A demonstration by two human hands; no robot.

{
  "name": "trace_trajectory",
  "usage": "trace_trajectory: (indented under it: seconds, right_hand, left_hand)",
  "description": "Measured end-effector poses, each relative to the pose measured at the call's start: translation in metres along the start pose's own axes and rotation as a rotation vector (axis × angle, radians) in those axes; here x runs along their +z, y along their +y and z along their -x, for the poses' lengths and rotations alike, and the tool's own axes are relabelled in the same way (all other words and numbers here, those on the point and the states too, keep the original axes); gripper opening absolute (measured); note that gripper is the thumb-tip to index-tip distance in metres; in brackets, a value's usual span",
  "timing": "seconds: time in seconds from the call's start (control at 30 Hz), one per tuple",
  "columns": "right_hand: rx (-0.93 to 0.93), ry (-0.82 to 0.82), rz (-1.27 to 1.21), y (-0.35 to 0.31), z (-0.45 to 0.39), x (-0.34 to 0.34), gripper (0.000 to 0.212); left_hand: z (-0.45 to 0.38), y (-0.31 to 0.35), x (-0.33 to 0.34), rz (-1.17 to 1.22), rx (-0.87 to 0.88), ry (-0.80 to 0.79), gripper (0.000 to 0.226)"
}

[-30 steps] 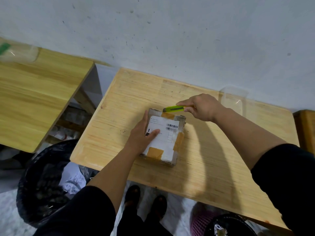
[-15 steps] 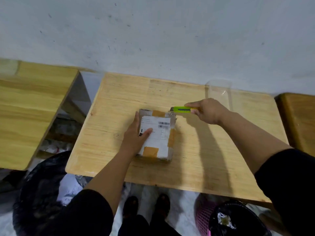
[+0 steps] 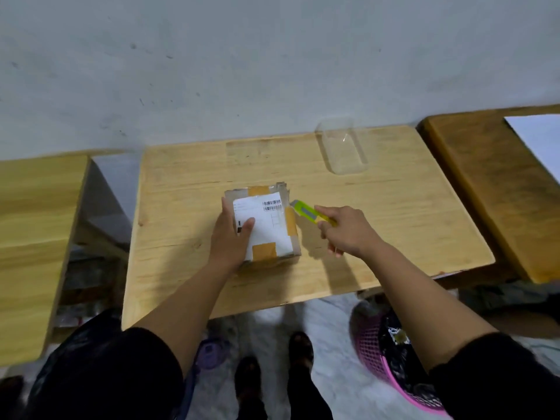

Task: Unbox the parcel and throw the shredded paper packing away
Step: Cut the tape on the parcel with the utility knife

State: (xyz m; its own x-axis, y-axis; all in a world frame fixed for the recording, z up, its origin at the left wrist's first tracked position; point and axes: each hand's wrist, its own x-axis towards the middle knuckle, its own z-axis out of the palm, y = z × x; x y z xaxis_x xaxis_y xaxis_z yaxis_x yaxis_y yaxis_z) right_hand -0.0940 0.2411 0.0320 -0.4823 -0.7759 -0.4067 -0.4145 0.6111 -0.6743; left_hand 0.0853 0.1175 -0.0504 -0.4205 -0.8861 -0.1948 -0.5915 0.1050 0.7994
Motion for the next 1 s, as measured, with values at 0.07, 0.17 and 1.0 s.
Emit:
trace_trajectory:
  seconds: [0.07,0.17,1.0]
  right_hand:
    - [-0.001,0.03,0.002,0.002,0.007,0.008,0.043]
    - [-0.009,0.092,0.023,0.002,0.015,0.014,0.041]
    - [-0.035,0.031,0.04,0.034,0.052,0.022,0.037]
  left_hand:
    - [0.002,-0.005,0.001,0.001,0.065,-0.01,0.074]
    - [0.004,-0.009,0.004,0.018,0.077,-0.026,0.08]
    - [0.011,-0.008,0.01,0.036,0.028,0.022,0.081]
